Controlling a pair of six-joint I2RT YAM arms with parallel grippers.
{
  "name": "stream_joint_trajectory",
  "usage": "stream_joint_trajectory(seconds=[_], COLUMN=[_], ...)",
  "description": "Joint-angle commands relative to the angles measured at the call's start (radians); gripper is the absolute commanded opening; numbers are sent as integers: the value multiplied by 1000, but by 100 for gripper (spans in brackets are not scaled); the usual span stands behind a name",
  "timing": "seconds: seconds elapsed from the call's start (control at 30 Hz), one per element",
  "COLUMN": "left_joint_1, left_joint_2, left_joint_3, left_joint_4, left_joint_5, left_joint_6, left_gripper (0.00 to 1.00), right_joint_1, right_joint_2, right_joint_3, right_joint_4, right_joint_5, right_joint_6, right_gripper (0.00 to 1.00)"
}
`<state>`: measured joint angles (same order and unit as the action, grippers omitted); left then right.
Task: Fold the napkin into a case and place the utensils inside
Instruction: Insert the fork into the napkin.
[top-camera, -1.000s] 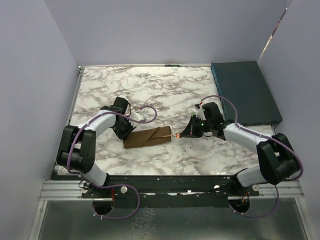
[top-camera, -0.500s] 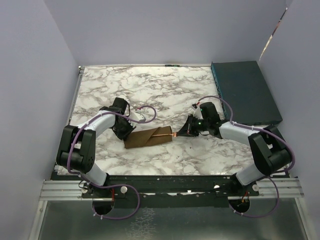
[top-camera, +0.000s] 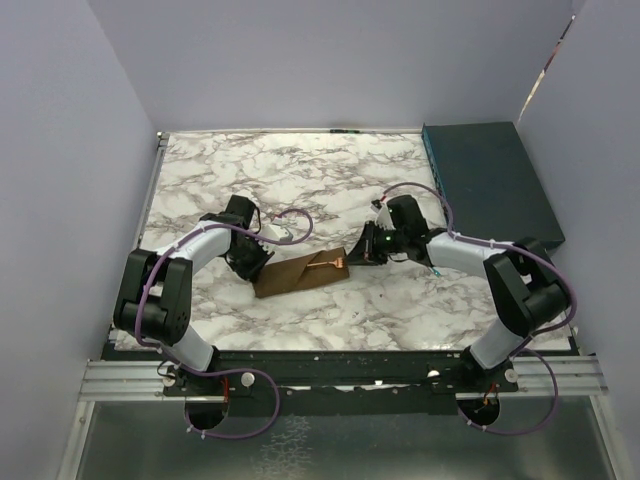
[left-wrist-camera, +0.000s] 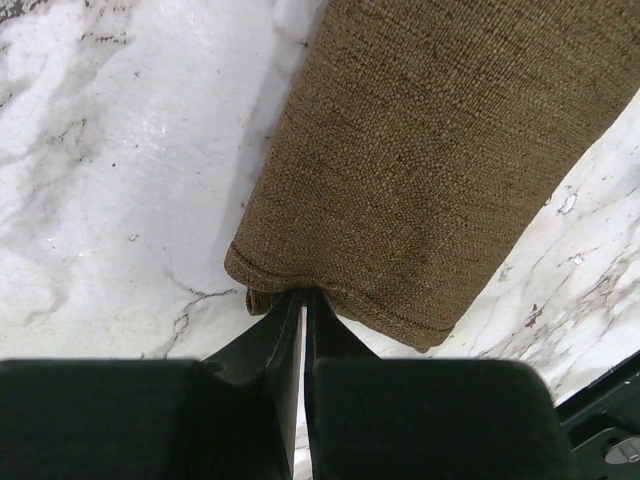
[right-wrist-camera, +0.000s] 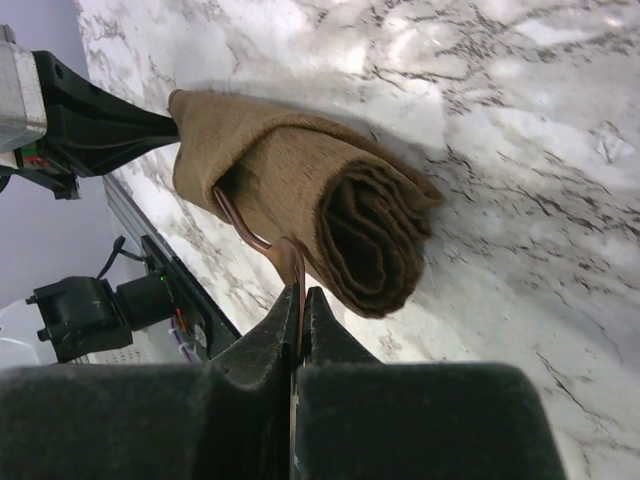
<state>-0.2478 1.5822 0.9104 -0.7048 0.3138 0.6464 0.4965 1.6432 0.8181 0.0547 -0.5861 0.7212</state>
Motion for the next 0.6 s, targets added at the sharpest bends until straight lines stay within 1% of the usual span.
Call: stream_joint_trajectory(seconds=[0.0,0.17,0.27,0.57], left_joint_1=[-1,-1,-1,-5], left_joint_2=[30,41,43,41], left_joint_3=[-4,3,9,19], left_joint_4=[12,20,22,22], left_joint_5=[65,64,68,85], left_joint_6=[-21,-27,-30,-48], left_gripper=[5,4,4,3], right_joint_1=[19,24,26,61], right_joint_2=[26,48,70,125], right_joint_3=[59,77,87,116], right_joint_4=[-35,-53,-92,-63], right_joint_5=[-29,-33,-36,-46], right_joint_6=[-32,-63,-80,-79], right_gripper=[1,1,1,1])
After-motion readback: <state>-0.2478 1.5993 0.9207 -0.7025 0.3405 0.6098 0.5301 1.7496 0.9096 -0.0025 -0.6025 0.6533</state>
